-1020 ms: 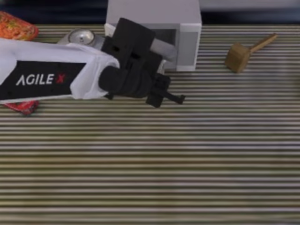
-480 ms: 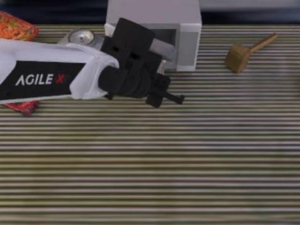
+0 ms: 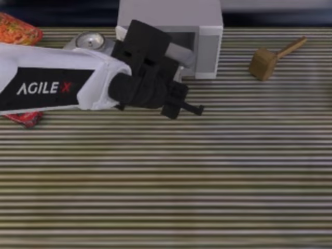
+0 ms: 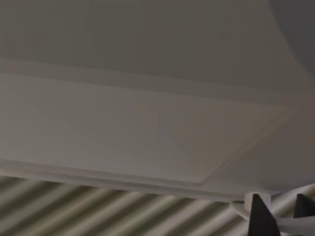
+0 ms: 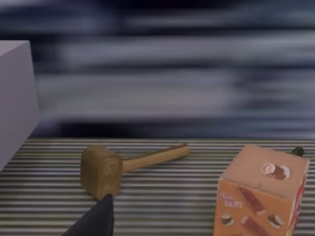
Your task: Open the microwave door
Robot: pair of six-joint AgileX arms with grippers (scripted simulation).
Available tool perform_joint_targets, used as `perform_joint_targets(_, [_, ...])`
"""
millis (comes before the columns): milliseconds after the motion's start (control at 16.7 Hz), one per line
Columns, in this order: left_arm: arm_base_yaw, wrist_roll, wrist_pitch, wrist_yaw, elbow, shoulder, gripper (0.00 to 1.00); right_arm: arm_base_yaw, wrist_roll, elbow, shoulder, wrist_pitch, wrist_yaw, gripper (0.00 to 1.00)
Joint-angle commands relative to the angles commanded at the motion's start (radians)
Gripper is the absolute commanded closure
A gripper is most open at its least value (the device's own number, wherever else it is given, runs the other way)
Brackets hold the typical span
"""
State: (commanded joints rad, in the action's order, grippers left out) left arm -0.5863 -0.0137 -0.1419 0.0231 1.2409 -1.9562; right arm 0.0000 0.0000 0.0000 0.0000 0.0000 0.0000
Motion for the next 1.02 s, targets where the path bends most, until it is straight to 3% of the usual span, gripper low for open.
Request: perform_joint_targets(1020, [0.030, 0.080, 0.008, 0.068, -0.047, 0.033, 1.00, 0.000, 0.000, 0.000, 0.000, 0.000, 0.000, 0.00])
